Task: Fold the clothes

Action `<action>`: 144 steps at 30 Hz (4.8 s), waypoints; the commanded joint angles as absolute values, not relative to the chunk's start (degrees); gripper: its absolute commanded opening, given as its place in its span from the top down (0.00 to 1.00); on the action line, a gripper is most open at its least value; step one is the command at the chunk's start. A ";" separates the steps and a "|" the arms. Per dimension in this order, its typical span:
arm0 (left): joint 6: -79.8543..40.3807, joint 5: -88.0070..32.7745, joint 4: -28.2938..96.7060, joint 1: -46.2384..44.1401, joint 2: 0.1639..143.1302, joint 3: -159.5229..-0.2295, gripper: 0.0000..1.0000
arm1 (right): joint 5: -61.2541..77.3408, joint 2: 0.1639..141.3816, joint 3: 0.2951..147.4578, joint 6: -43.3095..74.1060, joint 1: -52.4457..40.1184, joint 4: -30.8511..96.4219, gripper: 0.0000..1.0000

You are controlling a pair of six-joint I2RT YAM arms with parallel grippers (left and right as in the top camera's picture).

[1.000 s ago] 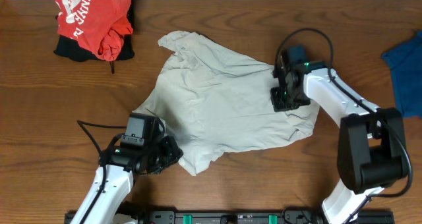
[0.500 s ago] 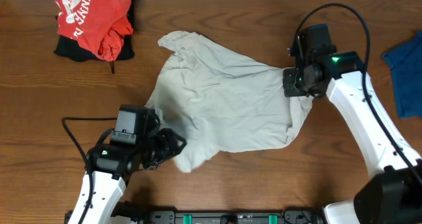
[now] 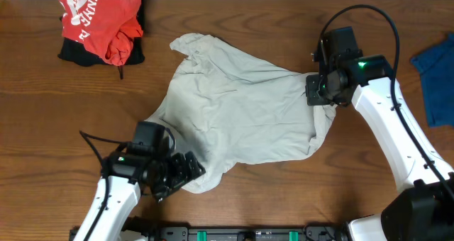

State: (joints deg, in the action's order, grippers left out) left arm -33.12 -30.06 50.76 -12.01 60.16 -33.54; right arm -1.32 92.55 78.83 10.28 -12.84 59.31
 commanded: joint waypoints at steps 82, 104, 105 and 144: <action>-25.04 -31.97 55.48 -11.99 53.04 -57.30 0.94 | 0.19 71.61 85.47 15.22 -13.47 58.04 0.99; -21.58 -20.08 59.79 -11.99 52.77 -95.98 0.94 | -7.40 65.23 114.48 16.19 -13.47 67.11 0.99; -21.37 -18.74 59.33 -11.97 52.97 -97.12 0.94 | -8.49 65.23 115.22 16.29 -13.45 67.11 0.99; -15.03 4.54 43.13 -11.99 66.76 -100.55 0.94 | -40.01 75.96 116.57 24.38 -3.75 66.39 0.99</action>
State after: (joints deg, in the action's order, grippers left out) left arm -16.21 3.03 43.55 -12.03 68.25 -98.94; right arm -38.37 76.34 115.83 23.31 -4.62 66.74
